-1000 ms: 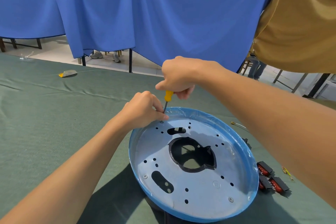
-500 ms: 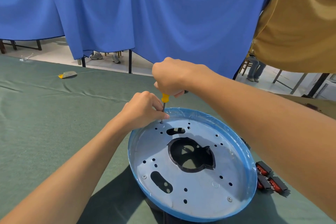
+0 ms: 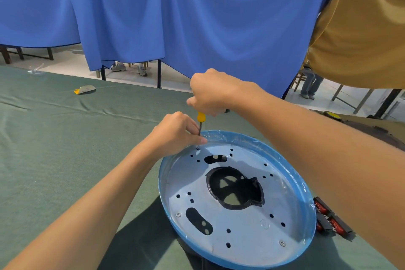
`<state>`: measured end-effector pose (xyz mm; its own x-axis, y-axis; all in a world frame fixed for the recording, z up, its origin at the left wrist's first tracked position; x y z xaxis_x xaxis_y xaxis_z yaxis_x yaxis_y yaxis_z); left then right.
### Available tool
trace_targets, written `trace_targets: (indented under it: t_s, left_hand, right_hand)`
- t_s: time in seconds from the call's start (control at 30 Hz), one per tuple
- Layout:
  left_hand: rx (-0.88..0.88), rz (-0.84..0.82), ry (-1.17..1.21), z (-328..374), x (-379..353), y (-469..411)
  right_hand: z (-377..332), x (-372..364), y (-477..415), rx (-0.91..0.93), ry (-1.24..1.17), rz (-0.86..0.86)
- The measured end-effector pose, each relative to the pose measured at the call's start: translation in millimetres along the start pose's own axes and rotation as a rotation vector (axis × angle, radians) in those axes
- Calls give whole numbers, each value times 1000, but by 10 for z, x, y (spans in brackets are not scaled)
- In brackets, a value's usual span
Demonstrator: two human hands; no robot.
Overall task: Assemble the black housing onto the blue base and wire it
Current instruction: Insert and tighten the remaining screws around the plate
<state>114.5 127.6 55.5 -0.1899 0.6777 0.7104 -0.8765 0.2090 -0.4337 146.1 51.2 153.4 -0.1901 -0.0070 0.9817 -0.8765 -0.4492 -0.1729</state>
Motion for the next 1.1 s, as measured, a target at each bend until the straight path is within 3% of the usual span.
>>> trace_targets:
  t_s: [0.13,0.27,0.43,0.6,0.73,0.9,1.1]
  left_hand:
    - [-24,-88,38,-31,-19,-17]
    - [-30,-131,7,-24,-51,-16]
    - [-13,69,106,-39,51,-5]
    - [-89,-16,77,-26,15,-27]
    - [-42,-70,123,-80,15,-1]
    - [24,139,189,-74,75,8]
    - [-42,128,184,-41,56,-3]
  right_hand:
    - [-34,35,34,104,-12,-141]
    - [-61,29,49,133,-6,-52]
    - [46,-33,18,-11,-17,39]
    - [8,24,66,89,-34,-153]
    - [-45,81,115,139,-34,-62]
    - [18,-5,33,0,-59,71]
    - [40,11,52,29,-45,-41]
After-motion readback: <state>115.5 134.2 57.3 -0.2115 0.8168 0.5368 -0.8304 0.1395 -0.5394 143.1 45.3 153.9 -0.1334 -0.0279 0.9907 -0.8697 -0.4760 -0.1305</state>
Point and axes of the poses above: each hand's wrist, its own y-axis away from the middle knuckle, its own x-axis out of the back of the hand, z = x × y, the point moved 5 cm from there along -y, towards the middle knuckle, and after that the axes turned 13 degrees about -x, right-handed, at the moved point
